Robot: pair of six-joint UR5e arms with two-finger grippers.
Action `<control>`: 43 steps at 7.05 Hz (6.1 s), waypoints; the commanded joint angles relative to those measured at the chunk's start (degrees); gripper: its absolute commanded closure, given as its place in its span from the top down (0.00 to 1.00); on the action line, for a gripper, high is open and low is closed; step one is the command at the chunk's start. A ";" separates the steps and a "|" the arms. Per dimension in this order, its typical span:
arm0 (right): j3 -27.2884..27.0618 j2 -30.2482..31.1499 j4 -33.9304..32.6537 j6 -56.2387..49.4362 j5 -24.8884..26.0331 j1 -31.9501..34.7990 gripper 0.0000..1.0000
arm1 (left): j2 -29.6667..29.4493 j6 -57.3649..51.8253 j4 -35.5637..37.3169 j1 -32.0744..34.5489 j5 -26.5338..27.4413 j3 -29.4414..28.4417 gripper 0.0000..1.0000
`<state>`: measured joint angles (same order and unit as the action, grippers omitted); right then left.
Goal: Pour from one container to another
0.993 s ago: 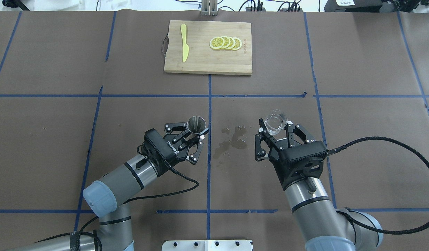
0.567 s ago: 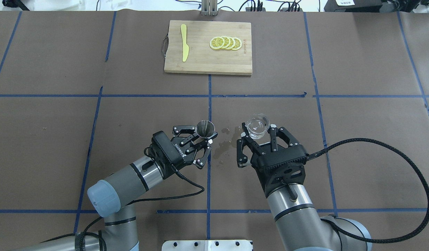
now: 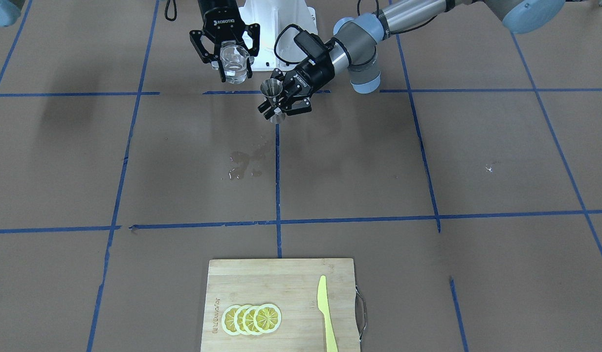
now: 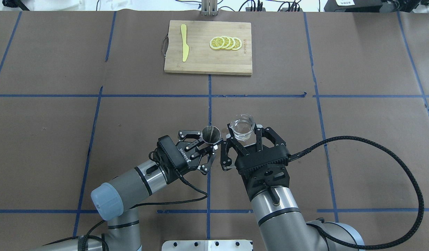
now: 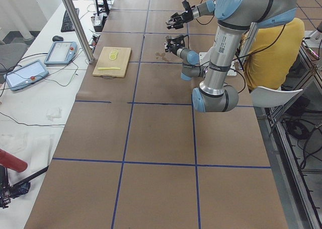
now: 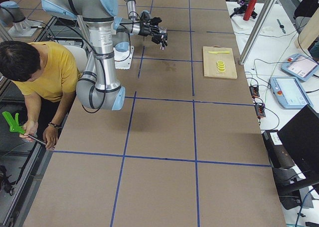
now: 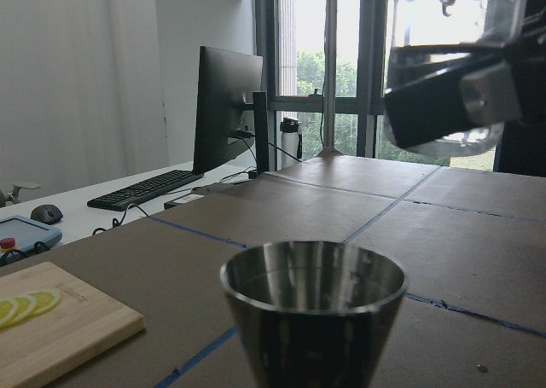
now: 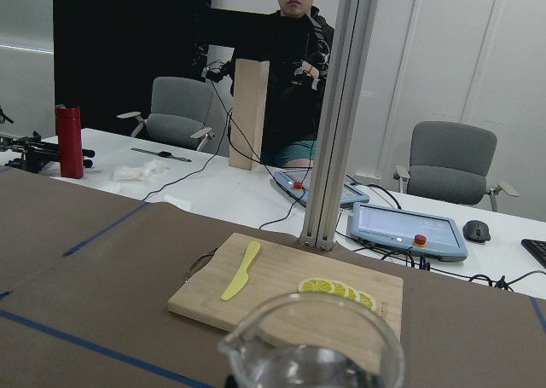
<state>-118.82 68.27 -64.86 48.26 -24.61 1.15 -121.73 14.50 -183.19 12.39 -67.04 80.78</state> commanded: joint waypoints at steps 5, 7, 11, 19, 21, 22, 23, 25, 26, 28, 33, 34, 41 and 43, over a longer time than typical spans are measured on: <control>-2.38 -1.12 -8.52 -2.73 -1.76 -0.18 0.00 | -0.78 0.00 0.03 -1.05 0.16 0.26 0.00; -2.56 -1.12 -11.86 -2.82 -1.50 -0.18 0.00 | -1.49 0.00 0.03 -1.14 0.16 -0.09 0.00; -3.17 -1.03 -14.59 -5.37 -1.23 -0.09 0.00 | -1.58 0.00 0.03 -1.14 0.07 -0.97 0.00; -5.99 -1.73 -24.07 -5.72 -0.62 -0.71 0.00 | -3.16 0.00 0.03 -1.23 0.07 -2.73 0.00; -5.90 -2.00 -26.01 -5.72 -0.36 -0.80 0.00 | -3.42 0.00 0.03 -1.23 0.07 -2.73 0.00; -5.90 -2.00 -26.19 -5.72 -0.18 -0.88 0.00 | -3.60 0.00 0.03 -1.23 0.07 -2.73 0.00; -5.90 -2.09 -28.02 -5.81 -0.18 -0.89 0.00 | -3.60 0.00 0.03 -1.23 0.07 -2.73 0.00; -6.34 -2.35 -29.62 -8.61 -0.27 -0.89 0.00 | -3.60 0.00 0.03 -1.23 0.07 -2.82 0.00; -6.34 -2.35 -29.71 -8.71 -0.18 -1.15 0.00 | -3.60 0.00 0.12 -1.23 0.07 -2.91 0.00; -6.43 -2.44 -31.55 -8.80 0.00 -1.24 0.00 | -3.51 0.00 0.12 -1.31 0.42 -2.91 0.00; -7.22 -2.44 -34.09 -12.58 0.00 -1.15 0.00 | -3.51 0.00 0.12 -1.58 0.51 -2.99 0.00; -7.22 -2.44 -34.28 -12.75 0.08 -1.15 0.00 | -3.60 0.00 0.12 -1.58 0.51 -2.99 0.00; -10.55 -2.70 -39.89 -16.89 0.00 -1.24 0.00 | -3.60 0.00 0.12 -1.84 0.60 -2.99 0.00; -10.56 -3.23 -39.99 -16.89 0.00 -1.24 0.00 | -3.77 0.00 0.12 -2.19 0.60 -3.17 0.00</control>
<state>-129.25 65.30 -104.55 31.38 -24.61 -0.06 -125.39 14.50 -183.08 10.42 -66.44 77.66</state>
